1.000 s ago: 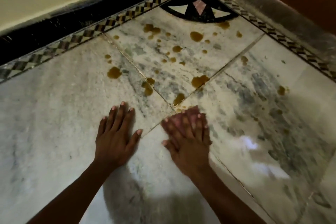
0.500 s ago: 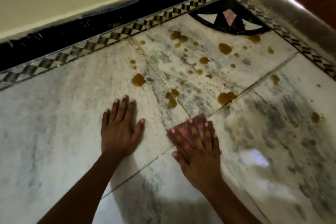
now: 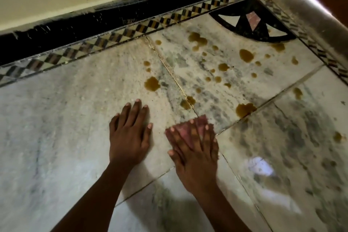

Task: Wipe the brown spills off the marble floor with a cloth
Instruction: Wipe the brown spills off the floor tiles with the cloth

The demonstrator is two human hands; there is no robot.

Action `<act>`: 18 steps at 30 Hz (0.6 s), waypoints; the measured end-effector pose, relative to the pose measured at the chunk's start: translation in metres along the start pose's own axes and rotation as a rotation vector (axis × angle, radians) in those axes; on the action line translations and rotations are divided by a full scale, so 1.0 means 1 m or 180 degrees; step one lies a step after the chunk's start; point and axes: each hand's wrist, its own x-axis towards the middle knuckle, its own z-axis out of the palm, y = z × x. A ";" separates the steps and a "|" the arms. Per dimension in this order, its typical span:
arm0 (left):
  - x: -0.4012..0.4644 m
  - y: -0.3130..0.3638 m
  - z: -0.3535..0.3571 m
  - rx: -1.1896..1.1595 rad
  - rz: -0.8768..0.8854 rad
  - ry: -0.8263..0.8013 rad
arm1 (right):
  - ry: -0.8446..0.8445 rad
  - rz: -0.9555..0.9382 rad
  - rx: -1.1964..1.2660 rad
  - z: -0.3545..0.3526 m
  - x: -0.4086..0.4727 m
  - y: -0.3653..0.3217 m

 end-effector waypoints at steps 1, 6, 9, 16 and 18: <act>-0.001 0.000 0.000 -0.0036 0.0010 -0.0006 | -0.0017 0.0025 0.0013 -0.001 -0.014 0.008; 0.000 -0.002 0.004 -0.0061 -0.0023 -0.0019 | 0.0183 0.0801 0.0293 0.011 0.035 0.014; 0.001 -0.002 0.002 0.0000 -0.0033 -0.0014 | 0.0107 0.0855 0.0381 0.013 0.083 -0.027; -0.004 0.003 -0.003 0.0083 -0.0532 0.0046 | -0.0084 0.0171 0.0230 0.002 0.005 0.001; -0.008 0.004 -0.002 0.0271 -0.0878 0.0047 | -0.0017 0.0682 0.0371 0.004 0.029 0.005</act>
